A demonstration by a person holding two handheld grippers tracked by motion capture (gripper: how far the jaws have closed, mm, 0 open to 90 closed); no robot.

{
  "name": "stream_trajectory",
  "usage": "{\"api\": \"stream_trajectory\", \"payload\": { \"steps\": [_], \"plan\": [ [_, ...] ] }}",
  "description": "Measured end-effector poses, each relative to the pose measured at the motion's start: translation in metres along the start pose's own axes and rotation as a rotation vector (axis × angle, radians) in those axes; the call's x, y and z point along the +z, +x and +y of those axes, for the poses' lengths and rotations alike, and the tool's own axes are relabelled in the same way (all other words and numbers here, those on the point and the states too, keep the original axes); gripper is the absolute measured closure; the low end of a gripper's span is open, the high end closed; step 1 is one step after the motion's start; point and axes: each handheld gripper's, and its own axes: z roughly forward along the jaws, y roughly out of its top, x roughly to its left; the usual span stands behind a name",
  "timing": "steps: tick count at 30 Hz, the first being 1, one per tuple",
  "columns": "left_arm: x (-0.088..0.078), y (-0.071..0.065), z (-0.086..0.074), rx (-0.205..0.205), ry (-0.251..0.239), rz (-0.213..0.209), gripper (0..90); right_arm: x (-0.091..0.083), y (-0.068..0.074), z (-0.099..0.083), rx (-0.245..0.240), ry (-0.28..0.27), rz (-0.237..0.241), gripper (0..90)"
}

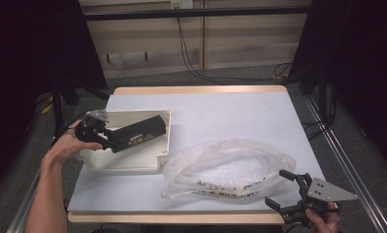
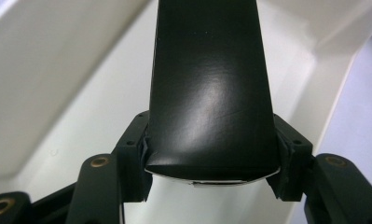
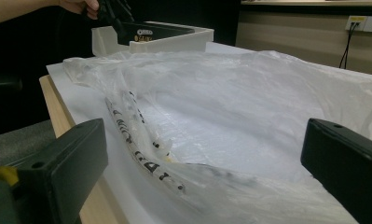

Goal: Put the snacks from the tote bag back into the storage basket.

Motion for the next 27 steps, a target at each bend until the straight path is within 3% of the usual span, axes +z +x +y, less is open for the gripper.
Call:
{"api": "stream_trajectory", "payload": {
  "steps": [6,11,13,17,18,19,20,27],
  "plan": [
    [0.006,0.001,0.003,0.024,-0.010,-0.002,42.9,0.001,0.000,0.000,0.000,0.000,0.002,0.0],
    [0.013,0.001,0.005,0.033,0.025,-0.005,42.9,0.000,0.000,0.000,0.002,0.004,-0.001,0.0],
    [0.013,0.003,0.006,0.057,0.047,-0.011,42.9,0.000,0.000,0.000,0.003,0.001,-0.003,0.0],
    [0.017,0.005,0.006,0.059,0.070,-0.022,42.8,0.000,0.000,-0.001,0.007,0.001,-0.002,0.0],
    [0.018,0.004,0.006,0.030,0.056,-0.020,42.8,0.000,0.000,-0.001,0.009,0.002,-0.002,0.0],
    [0.017,0.006,0.008,0.057,0.074,-0.017,42.7,0.000,0.000,-0.001,0.008,0.002,-0.001,0.0],
    [0.018,0.007,0.008,0.058,0.082,-0.016,42.6,0.001,0.000,-0.001,0.005,0.002,0.001,0.0],
    [0.027,0.011,0.019,0.019,0.170,0.014,41.2,0.005,0.003,0.000,-0.006,0.021,0.013,0.0]
  ]
}}
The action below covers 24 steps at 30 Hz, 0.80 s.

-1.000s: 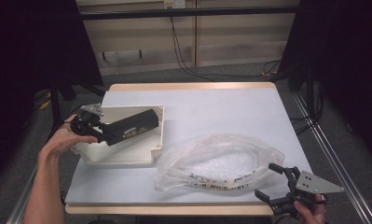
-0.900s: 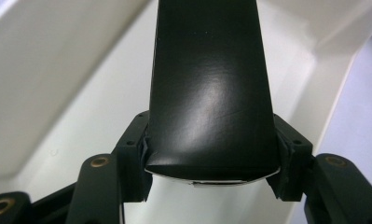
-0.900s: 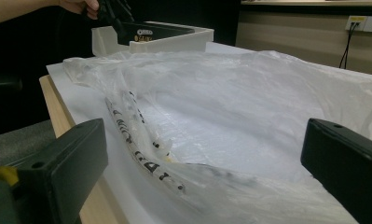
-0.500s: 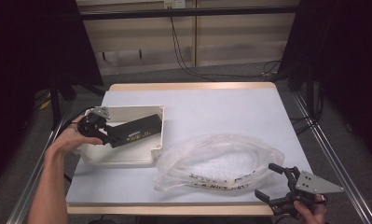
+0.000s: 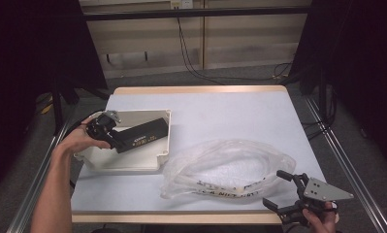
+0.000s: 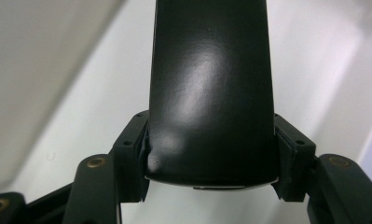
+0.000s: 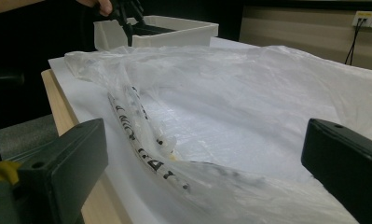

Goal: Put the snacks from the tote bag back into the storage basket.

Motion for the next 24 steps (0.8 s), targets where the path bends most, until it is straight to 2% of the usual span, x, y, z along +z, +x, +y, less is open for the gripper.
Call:
{"api": "stream_trajectory", "payload": {
  "steps": [2,7,12,14,15,16,17,19,20,21,24],
  "plan": [
    [0.001,0.001,0.002,-0.015,-0.001,0.004,41.0,0.001,0.000,0.000,-0.008,0.001,0.001,0.0],
    [0.000,0.005,0.007,-0.040,0.016,0.043,38.9,-0.002,0.000,0.000,-0.001,0.002,-0.008,0.0],
    [-0.001,0.012,0.012,-0.120,0.027,0.099,32.7,-0.001,0.001,0.000,-0.003,0.004,-0.005,0.0],
    [0.000,0.015,0.013,-0.168,0.021,0.134,28.8,-0.001,0.001,0.000,-0.003,0.005,-0.005,0.0],
    [0.002,0.016,0.014,-0.178,0.011,0.136,27.5,-0.001,0.001,0.000,-0.004,0.005,-0.005,0.0],
    [0.003,0.017,0.014,-0.170,0.021,0.133,27.2,-0.001,0.001,0.000,-0.004,0.005,-0.004,0.0],
    [0.005,0.016,0.014,-0.188,0.018,0.133,27.3,-0.001,0.000,0.000,-0.004,0.005,-0.005,0.0],
    [0.008,0.017,0.016,-0.155,0.038,0.128,27.8,-0.001,0.000,0.000,-0.003,0.005,-0.004,0.0],
    [0.010,0.016,0.017,-0.152,0.029,0.123,28.4,-0.001,0.000,-0.001,-0.006,0.005,-0.003,0.0],
    [0.011,0.016,0.019,-0.127,0.037,0.117,29.0,-0.001,0.000,0.000,-0.006,0.007,-0.004,0.0],
    [0.013,0.016,0.021,-0.128,0.061,0.119,29.3,0.000,0.000,0.000,-0.009,0.005,-0.001,0.0]
  ]
}}
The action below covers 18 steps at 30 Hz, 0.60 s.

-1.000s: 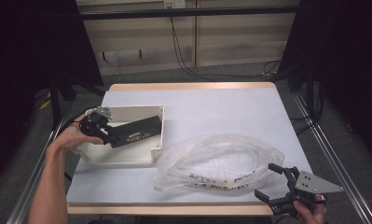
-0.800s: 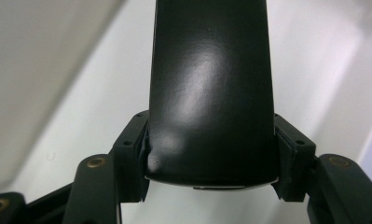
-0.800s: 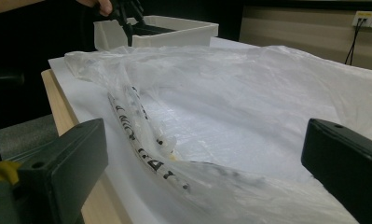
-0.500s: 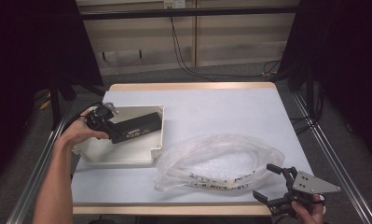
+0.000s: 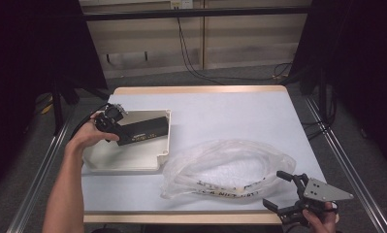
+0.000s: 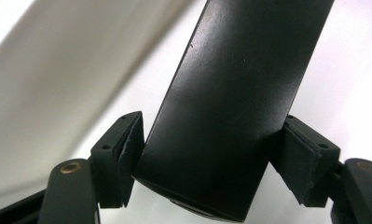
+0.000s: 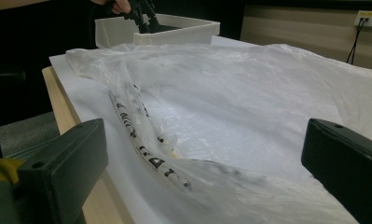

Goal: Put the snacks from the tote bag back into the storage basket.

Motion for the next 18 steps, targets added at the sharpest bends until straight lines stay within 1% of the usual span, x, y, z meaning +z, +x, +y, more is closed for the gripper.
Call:
{"api": "stream_trajectory", "payload": {
  "steps": [1,3,4,5,7,8,9,10,11,12,13,14,15,16,17,18],
  "plan": [
    [0.000,0.001,0.000,0.002,-0.002,0.004,29.2,0.000,0.000,0.000,0.003,0.001,-0.001,0.0],
    [0.001,0.001,0.000,-0.025,0.000,0.003,28.8,-0.001,0.001,0.000,0.004,0.001,-0.001,0.0],
    [0.002,0.001,0.000,-0.025,0.001,0.004,28.2,-0.001,0.001,0.000,0.005,0.001,-0.001,0.0],
    [0.004,0.001,0.000,-0.046,-0.002,0.001,27.7,-0.001,0.000,0.000,0.005,0.001,-0.001,0.0],
    [0.007,0.002,-0.001,-0.062,0.006,0.001,26.2,0.000,0.000,0.000,0.004,0.002,0.000,0.0],
    [0.009,0.002,-0.001,-0.082,-0.007,0.004,25.3,0.000,0.000,0.000,0.003,0.002,0.000,0.0],
    [0.010,0.000,0.001,-0.082,0.000,0.023,24.3,0.000,0.001,0.000,0.004,0.001,0.001,0.0],
    [0.010,-0.002,0.003,-0.069,0.014,0.041,23.4,-0.001,0.001,0.000,0.005,0.002,0.001,0.0],
    [0.009,-0.001,0.004,-0.048,0.031,0.047,22.9,-0.001,0.000,0.000,0.003,0.001,-0.001,0.0],
    [0.010,-0.001,0.004,-0.052,0.025,0.049,22.6,0.000,0.000,0.000,0.003,0.001,-0.002,0.0],
    [0.010,-0.001,0.003,-0.063,0.020,0.044,22.5,0.000,0.000,0.000,0.003,0.003,0.000,0.0],
    [0.011,0.000,0.002,-0.064,0.012,0.038,22.5,0.000,0.000,0.000,0.000,0.002,-0.001,0.0],
    [0.011,0.000,0.001,-0.077,0.000,0.036,22.2,0.000,0.000,0.000,-0.001,0.000,0.004,0.0],
    [0.013,0.000,-0.001,-0.091,-0.023,0.030,21.9,0.000,0.000,0.000,-0.001,0.000,0.005,0.0],
    [0.013,0.000,-0.003,-0.093,-0.026,0.014,21.6,0.000,0.001,0.000,-0.001,0.000,0.006,0.0],
    [0.012,0.001,-0.004,-0.084,-0.029,0.008,21.6,0.000,0.001,0.000,0.001,0.001,0.002,0.0]
  ]
}}
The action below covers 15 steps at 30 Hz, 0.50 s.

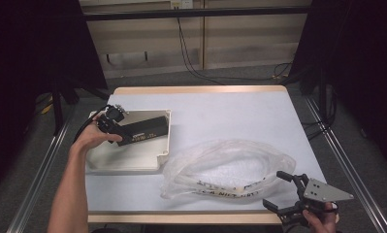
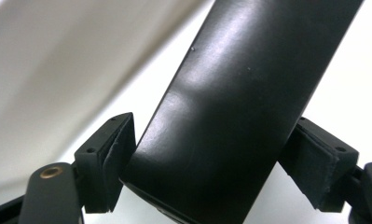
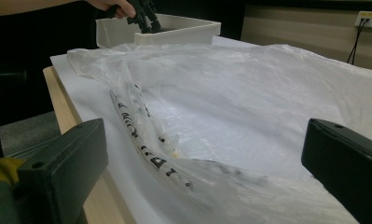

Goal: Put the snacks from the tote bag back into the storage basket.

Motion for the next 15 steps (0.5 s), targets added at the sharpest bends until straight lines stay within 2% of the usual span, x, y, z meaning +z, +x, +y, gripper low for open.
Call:
{"api": "stream_trajectory", "payload": {
  "steps": [3,5,6,7,9,10,11,14,15],
  "plan": [
    [-0.003,-0.001,-0.002,0.001,-0.024,0.008,20.9,-0.001,-0.001,0.000,0.002,0.000,-0.001,0.0],
    [-0.008,-0.001,-0.002,-0.007,-0.036,0.005,17.2,-0.001,-0.002,0.000,0.004,-0.002,-0.003,0.0],
    [-0.008,-0.001,-0.002,-0.021,-0.057,0.008,15.5,0.000,-0.002,0.000,0.003,-0.004,0.000,0.0],
    [-0.010,-0.001,-0.002,-0.032,-0.058,-0.002,13.6,0.000,-0.001,0.000,0.008,-0.001,-0.005,0.0],
    [-0.013,-0.001,-0.002,-0.025,-0.078,0.010,12.8,0.000,-0.001,0.000,0.005,0.000,-0.005,0.0],
    [-0.014,-0.002,-0.003,-0.046,-0.099,0.008,11.6,0.000,-0.001,0.000,0.006,-0.001,-0.005,0.0],
    [-0.016,-0.001,-0.004,-0.033,-0.096,0.014,11.3,0.000,-0.001,0.000,0.008,0.001,-0.009,0.2],
    [-0.021,-0.003,-0.008,-0.070,-0.149,0.019,10.7,-0.001,-0.002,0.000,0.011,-0.003,-0.014,0.3],
    [-0.022,-0.003,-0.010,-0.058,-0.142,0.025,10.8,-0.001,-0.002,0.000,0.013,-0.004,-0.015,0.3]
  ]
}}
